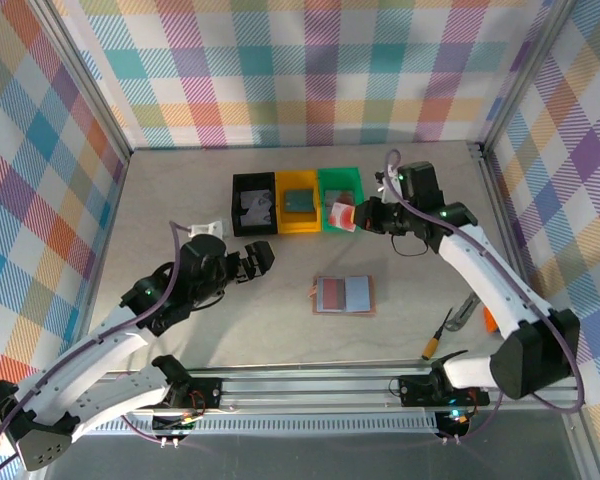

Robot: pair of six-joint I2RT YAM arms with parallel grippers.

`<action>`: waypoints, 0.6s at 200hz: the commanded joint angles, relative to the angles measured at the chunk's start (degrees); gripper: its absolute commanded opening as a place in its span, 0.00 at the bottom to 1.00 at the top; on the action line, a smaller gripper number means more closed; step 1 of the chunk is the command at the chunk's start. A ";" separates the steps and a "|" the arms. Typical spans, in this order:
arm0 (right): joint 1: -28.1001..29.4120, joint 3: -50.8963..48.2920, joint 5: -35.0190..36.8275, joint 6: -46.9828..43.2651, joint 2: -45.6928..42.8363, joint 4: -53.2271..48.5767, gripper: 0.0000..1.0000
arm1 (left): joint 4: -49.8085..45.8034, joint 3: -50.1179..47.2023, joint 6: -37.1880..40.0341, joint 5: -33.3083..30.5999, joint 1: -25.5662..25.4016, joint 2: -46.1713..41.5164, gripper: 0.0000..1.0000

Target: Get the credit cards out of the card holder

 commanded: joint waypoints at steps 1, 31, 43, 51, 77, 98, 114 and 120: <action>-0.36 6.01 1.16 -4.73 3.68 -6.84 0.00 | -9.34 1.91 4.25 -3.29 1.56 2.16 1.00; -0.46 11.70 3.84 -6.76 10.67 -9.64 0.00 | -5.86 -0.63 6.48 -4.49 2.07 2.16 1.00; -0.90 13.24 4.02 -7.71 12.97 -9.37 0.00 | -5.60 -1.10 6.78 -6.29 2.16 2.41 1.00; -1.11 14.08 4.91 -7.49 14.00 -9.37 0.00 | -5.55 -1.15 6.83 -6.94 2.29 2.67 1.00; -1.85 17.87 5.56 -7.90 19.00 -9.75 0.00 | -6.24 -0.20 6.96 -7.95 2.30 3.86 1.00; -2.12 21.61 5.51 -8.68 23.09 -10.21 0.00 | -6.76 1.44 7.65 -8.21 2.34 4.95 1.00; -2.69 24.32 5.63 -9.29 26.10 -11.28 0.00 | -6.07 1.78 8.06 -8.27 2.35 5.24 1.00; -2.93 25.32 5.43 -9.54 27.10 -11.65 0.00 | -5.68 1.58 7.99 -8.47 2.37 5.24 1.00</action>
